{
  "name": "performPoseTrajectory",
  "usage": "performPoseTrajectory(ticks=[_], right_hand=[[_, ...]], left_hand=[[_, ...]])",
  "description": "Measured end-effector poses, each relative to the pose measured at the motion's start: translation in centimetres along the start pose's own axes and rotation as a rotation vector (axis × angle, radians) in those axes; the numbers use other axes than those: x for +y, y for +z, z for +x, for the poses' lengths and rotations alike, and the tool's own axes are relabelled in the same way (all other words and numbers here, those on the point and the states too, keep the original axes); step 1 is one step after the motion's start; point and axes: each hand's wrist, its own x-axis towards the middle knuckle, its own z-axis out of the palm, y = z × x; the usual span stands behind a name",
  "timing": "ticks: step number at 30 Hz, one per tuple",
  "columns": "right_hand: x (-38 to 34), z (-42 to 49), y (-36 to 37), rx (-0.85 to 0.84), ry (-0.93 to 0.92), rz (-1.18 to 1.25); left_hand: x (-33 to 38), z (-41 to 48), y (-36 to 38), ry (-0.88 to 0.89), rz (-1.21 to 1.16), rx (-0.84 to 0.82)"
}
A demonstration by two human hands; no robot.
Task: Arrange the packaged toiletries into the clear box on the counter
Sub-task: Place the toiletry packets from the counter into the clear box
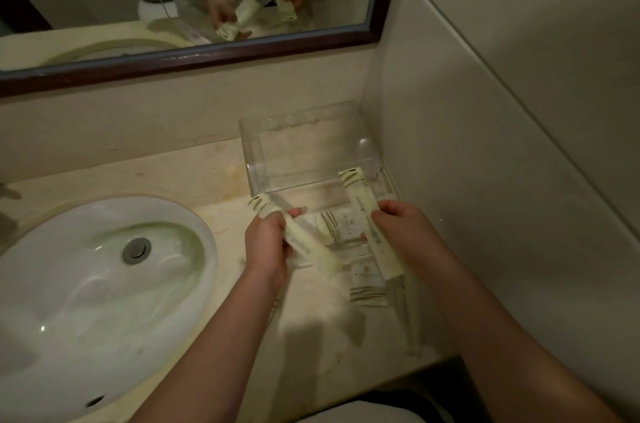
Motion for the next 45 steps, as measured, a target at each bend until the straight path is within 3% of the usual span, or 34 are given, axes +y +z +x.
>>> performPoseTrajectory(ticks=[3,9,14,20,33,41,45], right_hand=[[0.0,0.3,0.0,-0.015,0.009,-0.001],[0.2,0.8,0.2,-0.038,0.032,0.017],[0.6,1.3,0.3,-0.034,0.046,0.052],[0.3,1.6,0.6,-0.068,-0.010,-0.036],[-1.4,3.9,1.4,-0.414,0.073,0.236],[-1.4,4.6,2.1,-0.273,0.044,0.188],[-1.1,5.7,1.5,-0.165,-0.222,-0.218]], left_hand=[[0.3,-0.1,0.3,0.006,-0.014,-0.058],[0.3,1.0,0.6,-0.113,-0.309,-0.209],[-0.6,2.3,0.2,-0.101,-0.120,-0.025],[-0.9,2.9,1.3,-0.134,-0.080,0.090],[-1.5,2.9,1.0,-0.147,-0.099,0.119],[-1.9,2.2,1.1,-0.151,-0.027,0.105],[-2.5,1.8,1.1,-0.201,-0.010,0.120]])
